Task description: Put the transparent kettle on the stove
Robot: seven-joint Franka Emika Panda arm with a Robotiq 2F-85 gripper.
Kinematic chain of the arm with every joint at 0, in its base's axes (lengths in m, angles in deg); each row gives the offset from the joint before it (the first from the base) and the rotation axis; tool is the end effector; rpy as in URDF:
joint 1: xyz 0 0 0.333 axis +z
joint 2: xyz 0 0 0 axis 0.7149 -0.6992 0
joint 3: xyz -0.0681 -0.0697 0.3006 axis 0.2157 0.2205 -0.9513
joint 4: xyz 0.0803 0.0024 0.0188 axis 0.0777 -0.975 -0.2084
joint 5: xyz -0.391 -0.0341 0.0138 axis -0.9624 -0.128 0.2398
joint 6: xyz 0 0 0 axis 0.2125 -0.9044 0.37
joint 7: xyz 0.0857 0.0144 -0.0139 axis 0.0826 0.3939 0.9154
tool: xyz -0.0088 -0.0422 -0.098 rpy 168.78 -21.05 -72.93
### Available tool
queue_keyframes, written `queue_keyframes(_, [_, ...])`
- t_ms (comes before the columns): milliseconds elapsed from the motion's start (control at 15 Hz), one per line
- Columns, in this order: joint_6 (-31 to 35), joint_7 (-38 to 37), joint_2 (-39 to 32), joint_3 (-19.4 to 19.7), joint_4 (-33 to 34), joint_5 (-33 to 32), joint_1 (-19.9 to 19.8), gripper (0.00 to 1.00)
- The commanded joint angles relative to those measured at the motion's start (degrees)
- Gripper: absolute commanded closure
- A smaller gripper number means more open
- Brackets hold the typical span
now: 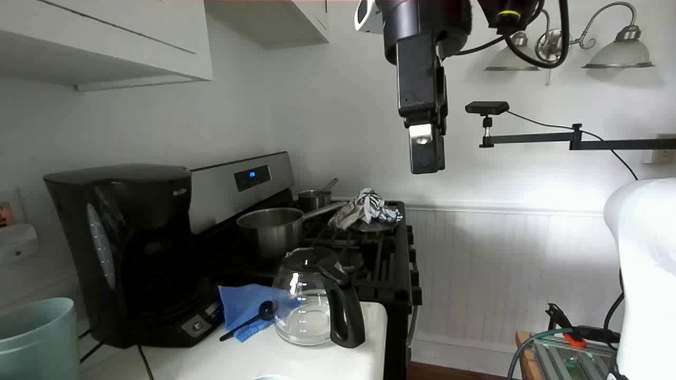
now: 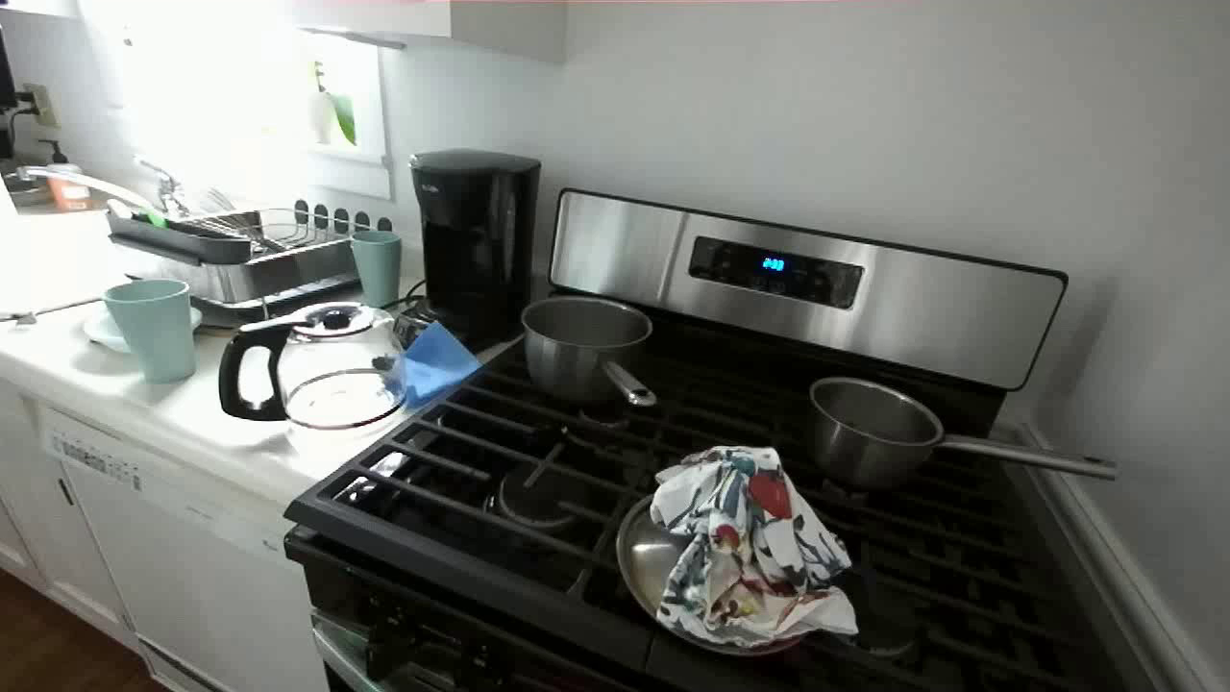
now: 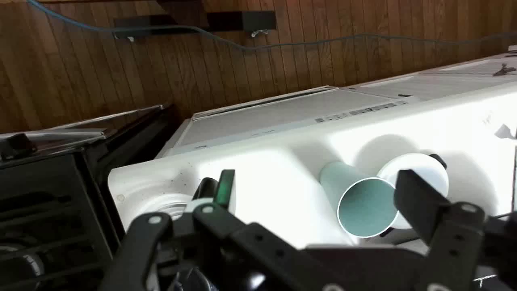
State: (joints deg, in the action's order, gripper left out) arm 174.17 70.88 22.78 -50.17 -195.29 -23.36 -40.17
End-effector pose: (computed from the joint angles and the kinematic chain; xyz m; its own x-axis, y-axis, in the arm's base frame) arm 0.3121 0.1063 0.5807 0.9938 -0.0744 -0.0822 -0.0820 -0.9922 -0.0935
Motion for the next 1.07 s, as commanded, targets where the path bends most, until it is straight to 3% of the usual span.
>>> queue_keyframes(0, [-0.27,0.48,0.04,-0.65,0.21,0.39,-0.99,0.00])
queue_keyframes(333, [0.45,-1.08,-1.33,-0.90,0.05,-0.50,-2.22,0.00])
queue_keyframes(667, [8.97,-8.28,-5.90,-2.70,-4.36,-6.42,-7.50,0.00])
queue_keyframes(1000, [20.64,-14.55,-12.16,-3.00,-8.40,-7.30,-8.80,0.00])
